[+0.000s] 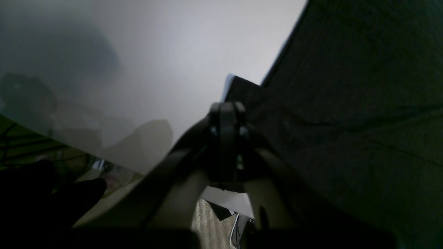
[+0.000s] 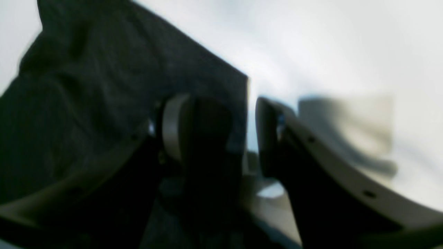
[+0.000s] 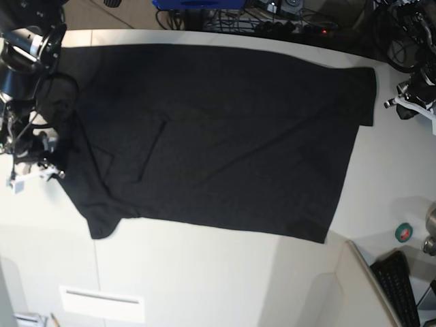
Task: Layout the t-shirt on the table in an organized manner, then fold the t-shirt properly
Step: 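Grasp the t-shirt sleeve area with the right gripper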
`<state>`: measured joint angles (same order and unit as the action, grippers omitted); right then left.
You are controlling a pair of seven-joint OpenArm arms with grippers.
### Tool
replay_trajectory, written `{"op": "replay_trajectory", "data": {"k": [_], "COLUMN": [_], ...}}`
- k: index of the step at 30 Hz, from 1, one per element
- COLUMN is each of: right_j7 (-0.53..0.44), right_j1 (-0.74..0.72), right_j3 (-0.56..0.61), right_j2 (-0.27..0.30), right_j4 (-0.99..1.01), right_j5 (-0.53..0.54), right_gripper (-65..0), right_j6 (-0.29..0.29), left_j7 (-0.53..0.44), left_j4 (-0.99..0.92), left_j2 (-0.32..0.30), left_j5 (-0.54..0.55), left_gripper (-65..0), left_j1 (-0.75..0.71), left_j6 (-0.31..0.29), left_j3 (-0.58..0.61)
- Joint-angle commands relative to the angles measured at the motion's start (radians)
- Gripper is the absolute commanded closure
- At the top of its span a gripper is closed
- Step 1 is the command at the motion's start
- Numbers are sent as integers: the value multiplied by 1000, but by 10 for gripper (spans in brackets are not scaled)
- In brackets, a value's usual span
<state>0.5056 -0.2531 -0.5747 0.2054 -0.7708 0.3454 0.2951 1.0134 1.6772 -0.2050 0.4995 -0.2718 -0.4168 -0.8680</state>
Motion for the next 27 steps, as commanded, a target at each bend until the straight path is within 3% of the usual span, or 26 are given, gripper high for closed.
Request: {"op": "replay_trajectory", "data": {"k": [1, 17, 19, 24, 27], "right_j7": [-9, -11, -11, -23, -77], "right_j1": [-8, -38, -39, -41, -41], "right_j3": [0, 0, 0, 0, 0], "right_j2": [12, 10, 10, 10, 10], "right_j4": [-5, 0, 0, 0, 0], "right_j5": [4, 4, 4, 4, 4], "right_gripper": [-284, -276, -230, -3, 0], "right_j6": [-3, 2, 2, 0, -1], "left_j7": [-14, -14, -14, -14, -14], "left_j4": [13, 13, 13, 13, 13], "left_j2": [-18, -27, -27, -27, -27], "left_j5": [8, 8, 8, 8, 8], "left_gripper": [0, 0, 0, 0, 0], "left_j1": [1, -1, -1, 6, 12], "left_j6": [-1, -1, 0, 0, 0], "left_j3": [-4, -6, -1, 2, 13]}}
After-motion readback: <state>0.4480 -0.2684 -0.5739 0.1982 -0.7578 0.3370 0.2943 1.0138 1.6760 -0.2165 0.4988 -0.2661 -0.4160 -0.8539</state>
